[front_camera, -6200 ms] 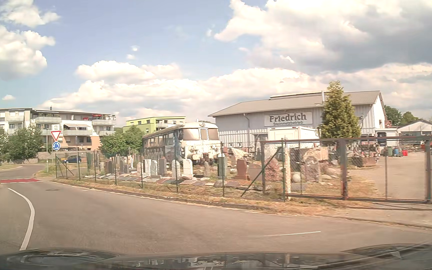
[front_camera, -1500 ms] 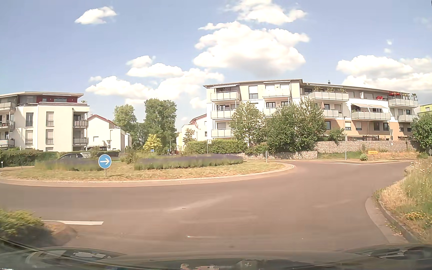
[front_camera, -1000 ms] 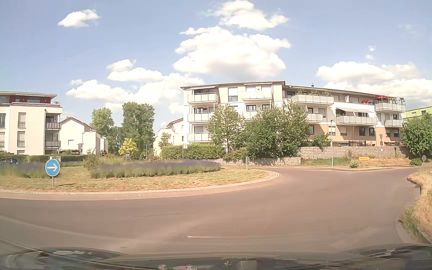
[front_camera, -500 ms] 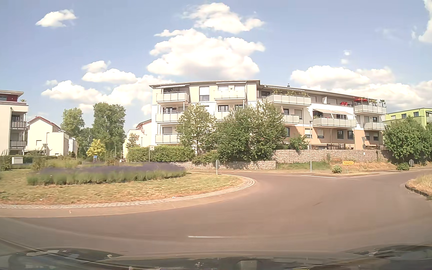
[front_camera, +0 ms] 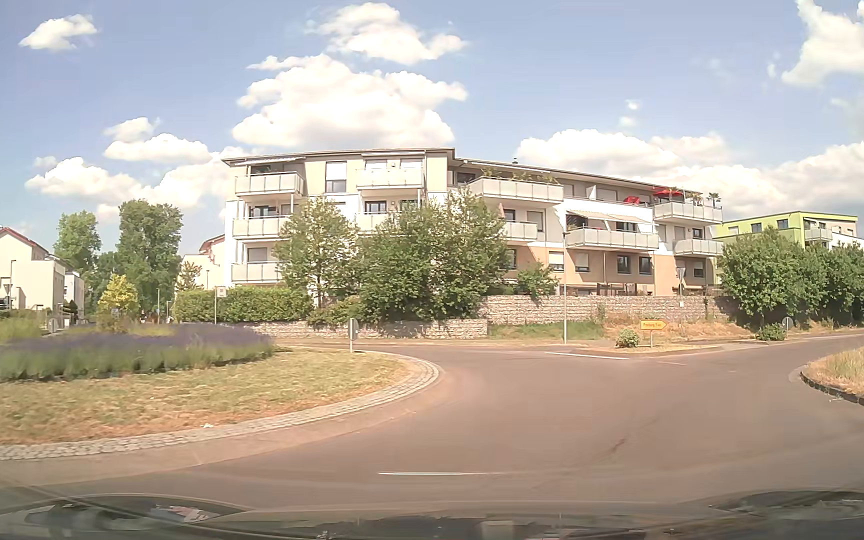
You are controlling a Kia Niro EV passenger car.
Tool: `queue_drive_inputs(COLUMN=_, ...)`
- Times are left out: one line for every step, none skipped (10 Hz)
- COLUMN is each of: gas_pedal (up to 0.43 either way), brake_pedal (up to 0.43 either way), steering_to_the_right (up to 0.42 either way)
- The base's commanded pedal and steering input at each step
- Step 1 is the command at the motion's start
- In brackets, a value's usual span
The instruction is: Follow the waypoints while adhering to traffic rules and regulations
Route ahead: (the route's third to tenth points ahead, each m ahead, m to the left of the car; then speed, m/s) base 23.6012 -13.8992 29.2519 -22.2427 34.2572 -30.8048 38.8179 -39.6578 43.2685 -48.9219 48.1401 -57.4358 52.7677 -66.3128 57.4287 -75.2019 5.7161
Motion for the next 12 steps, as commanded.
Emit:
queue_drive_inputs(gas_pedal=0.130, brake_pedal=0.000, steering_to_the_right=0.176)
queue_drive_inputs(gas_pedal=0.130, brake_pedal=0.000, steering_to_the_right=0.177)
queue_drive_inputs(gas_pedal=0.130, brake_pedal=0.000, steering_to_the_right=0.180)
queue_drive_inputs(gas_pedal=0.130, brake_pedal=0.000, steering_to_the_right=0.184)
queue_drive_inputs(gas_pedal=0.130, brake_pedal=0.000, steering_to_the_right=0.188)
queue_drive_inputs(gas_pedal=0.130, brake_pedal=0.000, steering_to_the_right=0.191)
queue_drive_inputs(gas_pedal=0.130, brake_pedal=0.000, steering_to_the_right=0.193)
queue_drive_inputs(gas_pedal=0.130, brake_pedal=0.000, steering_to_the_right=0.194)
queue_drive_inputs(gas_pedal=0.130, brake_pedal=0.000, steering_to_the_right=0.195)
queue_drive_inputs(gas_pedal=0.130, brake_pedal=0.000, steering_to_the_right=0.195)
queue_drive_inputs(gas_pedal=0.130, brake_pedal=0.000, steering_to_the_right=0.195)
queue_drive_inputs(gas_pedal=0.130, brake_pedal=0.000, steering_to_the_right=0.195)
